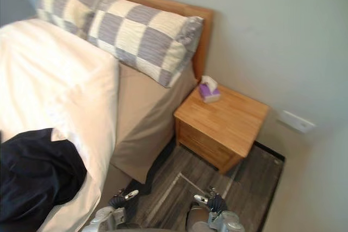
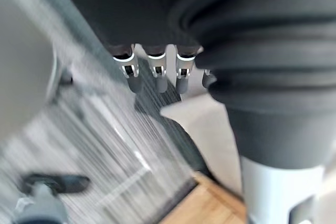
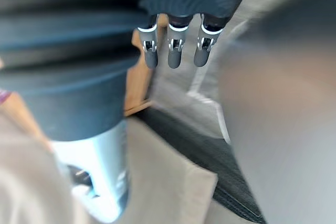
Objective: Tidy the bed and pick cloth on bed and put in laundry
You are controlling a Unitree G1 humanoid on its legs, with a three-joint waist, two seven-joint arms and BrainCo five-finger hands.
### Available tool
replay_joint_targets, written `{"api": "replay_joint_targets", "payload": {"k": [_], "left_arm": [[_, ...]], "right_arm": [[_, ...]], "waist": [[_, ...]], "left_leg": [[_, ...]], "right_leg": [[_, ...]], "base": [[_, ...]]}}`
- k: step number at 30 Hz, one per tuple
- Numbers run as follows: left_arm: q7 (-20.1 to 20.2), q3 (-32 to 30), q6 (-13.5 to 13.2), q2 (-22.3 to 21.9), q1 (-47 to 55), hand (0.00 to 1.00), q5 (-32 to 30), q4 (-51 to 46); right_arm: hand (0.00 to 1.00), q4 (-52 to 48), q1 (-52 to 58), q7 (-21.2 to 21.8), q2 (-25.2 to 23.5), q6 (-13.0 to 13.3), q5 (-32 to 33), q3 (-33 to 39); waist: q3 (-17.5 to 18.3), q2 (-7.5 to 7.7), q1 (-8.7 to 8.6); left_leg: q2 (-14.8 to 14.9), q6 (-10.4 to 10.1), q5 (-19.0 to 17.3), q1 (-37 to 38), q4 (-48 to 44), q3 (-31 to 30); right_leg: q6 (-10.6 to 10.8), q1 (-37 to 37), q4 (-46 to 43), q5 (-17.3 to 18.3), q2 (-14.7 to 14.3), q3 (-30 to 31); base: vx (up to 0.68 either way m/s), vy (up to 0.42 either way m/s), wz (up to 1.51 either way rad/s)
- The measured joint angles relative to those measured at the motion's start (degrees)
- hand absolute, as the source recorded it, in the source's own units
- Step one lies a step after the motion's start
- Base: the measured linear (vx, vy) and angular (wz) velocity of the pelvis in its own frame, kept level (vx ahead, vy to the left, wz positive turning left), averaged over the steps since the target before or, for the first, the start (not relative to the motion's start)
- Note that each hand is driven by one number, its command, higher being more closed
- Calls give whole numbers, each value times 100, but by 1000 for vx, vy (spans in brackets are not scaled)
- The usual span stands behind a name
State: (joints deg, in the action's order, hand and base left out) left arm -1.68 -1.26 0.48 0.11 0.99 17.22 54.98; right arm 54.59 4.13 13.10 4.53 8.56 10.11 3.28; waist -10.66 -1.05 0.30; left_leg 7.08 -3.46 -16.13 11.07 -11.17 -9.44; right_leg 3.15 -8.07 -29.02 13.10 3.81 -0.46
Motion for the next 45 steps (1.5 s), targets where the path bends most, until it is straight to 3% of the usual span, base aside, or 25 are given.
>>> {"api": "replay_joint_targets", "payload": {"k": [2, 4, 6, 7, 8, 10, 12, 13, 14, 16, 17, 18, 19, 20, 23, 30, 34, 39, 43, 45], "left_arm": [[-27, -174, -82, -2, -5, 0, 1, -26], [-110, -171, -107, 22, 37, 0, 19, -29], [-120, -155, -114, -9, 48, 0, 59, -121], [-120, -158, -151, -65, 70, 0, 149, -229], [-117, -152, -219, -86, 80, 0, 166, -324], [-114, -93, -327, -80, 116, 0, 178, -474], [-106, 57, -362, -63, 214, 0, 183, -479], [-88, 130, -365, -44, 232, 0, 181, -483], [-73, 211, -381, 3, 265, 0, 179, -516], [-67, 366, -395, 162, 356, 0, 174, -585], [-76, 367, -397, 183, 365, 0, 173, -612], [-80, 343, -399, 246, 425, 0, 171, -582], [-77, 344, -400, 347, 475, 0, 169, -557], [-77, 365, -386, 415, 490, 0, 167, -411], [-67, 577, -334, 383, 464, 0, 131, -393], [47, 857, -188, 495, 391, 0, 7, -362], [-36, 972, -62, 621, 199, 0, 11, 5], [-146, 953, 52, 705, 40, 0, 60, 236], [-244, 736, 240, 745, 91, 0, 191, 245], [-243, 695, 481, 753, 69, 0, 172, 179]], "right_arm": [[0, -19, -89, 53, -96, 0, -10, -250], [0, -19, -224, 92, -198, -16, -18, -326], [0, -38, -268, 131, -244, -37, -16, -323], [0, -113, -225, 124, -233, -117, -14, -317], [0, -164, -189, 76, -239, -199, -12, -323], [0, -105, -120, 8, -252, -272, -12, -304], [0, -67, -104, -29, -224, -296, -20, -213], [0, -59, -137, -45, -210, -311, -19, -126], [0, 60, -174, -55, -173, -318, -20, -65], [0, 202, -210, -54, -189, -345, -19, -37], [0, 167, -240, -47, -154, -348, -18, 21], [0, 144, -257, -46, -148, -343, -14, 18], [0, 144, -268, -40, -171, -334, -7, 14], [0, 174, -270, -44, -185, -334, 9, 65], [0, 318, -243, -129, -74, -398, 116, 111], [0, 352, -167, -400, -121, -442, 548, 341], [0, 375, -113, -573, -210, -370, 920, 631], [0, 367, 212, -1242, -385, -123, 1868, 1101], [0, -195, 327, -1924, -319, 154, 1874, 1599], [0, -1027, 471, -2398, -156, 290, 1670, 1717]], "waist": [[30, 152, 60], [73, 117, 16], [75, 115, -2], [54, 88, -93], [47, 81, -79], [35, 100, -14], [94, 71, -15], [182, 17, -75], [197, 96, -92], [183, 160, -68], [126, -17, -89], [128, -96, -109], [153, 50, -95], [157, 88, -123], [159, -22, -246], [96, 65, -321], [42, 160, -404], [20, 258, -413], [29, 269, -411], [42, 317, -441]], "left_leg": [[26, -46, 26, -216, -12, -40], [133, -203, 208, -499, 45, -6], [198, -213, 393, -830, -145, 430], [314, -228, 376, -1291, -802, 863], [501, -264, 318, -1655, -1514, 1376], [645, -276, 302, -1821, -2030, 2246], [606, -139, 351, -1785, -1761, 3110], [490, -48, 416, -1764, -1470, 3196], [272, 84, 564, -1580, -925, 3267], [30, 162, 896, -1384, -246, 3213], [153, 164, 974, -1303, -46, 3094], [218, 94, 1063, -1219, 140, 3026], [106, 31, 1203, -1102, 374, 2966], [2, -41, 1291, -937, 763, 2870], [-44, -78, 1779, -771, 1408, 2794], [-6, -88, 1794, -542, 1478, 2793], [-41, -86, 1792, -527, 1487, 2805], [-131, -68, 1781, -453, 1671, 2918], [-228, -41, 1794, -412, 1705, 3114], [-335, 44, 1847, -467, 1717, 3108]], "right_leg": [[-166, -67, 0, 449, 45, -150], [-271, -158, 66, 559, 79, -420], [-325, -86, 243, 582, 200, -844], [-350, 148, 429, 564, 267, -1254], [-381, 480, 649, 549, 291, -1673], [-398, 1025, 910, 542, 352, -2187], [-392, 1276, 904, 541, 408, -2437], [-338, 1271, 895, 511, 455, -2440], [-229, 1261, 899, 447, 539, -2432], [-161, 1190, 596, 338, 657, -2501], [-139, 903, 105, 310, 637, -2411], [-24, 1004, 941, 440, 390, -2244], [-79, 1169, 1875, -116, 319, -2173], [-138, 1299, 2135, -244, 331, -2268], [-138, 1276, 2095, -244, 316, -2465], [-137, 1318, 1671, -243, 325, -2425], [-133, 1071, 1121, -240, 436, -2064], [-31, 1039, 1170, -169, 439, -1549], [-10, 1063, 1418, -154, 432, -1209], [3, 1065, 1600, -33, 482, -1112]], "base": [[128, -249, 58], [99, -213, 81], [116, -182, 124], [145, -180, 168], [157, -152, 169], [176, -78, 135], [198, -17, 125], [175, 67, 121], [162, 71, 120], [152, 35, 94], [116, -36, 73], [114, -61, 50], [179, -168, 51], [195, -166, 48], [99, -94, 35], [32, -4, 7], [-9, 62, 5], [-45, 37, -2], [-107, 40, -39], [-152, 18, -9]]}}
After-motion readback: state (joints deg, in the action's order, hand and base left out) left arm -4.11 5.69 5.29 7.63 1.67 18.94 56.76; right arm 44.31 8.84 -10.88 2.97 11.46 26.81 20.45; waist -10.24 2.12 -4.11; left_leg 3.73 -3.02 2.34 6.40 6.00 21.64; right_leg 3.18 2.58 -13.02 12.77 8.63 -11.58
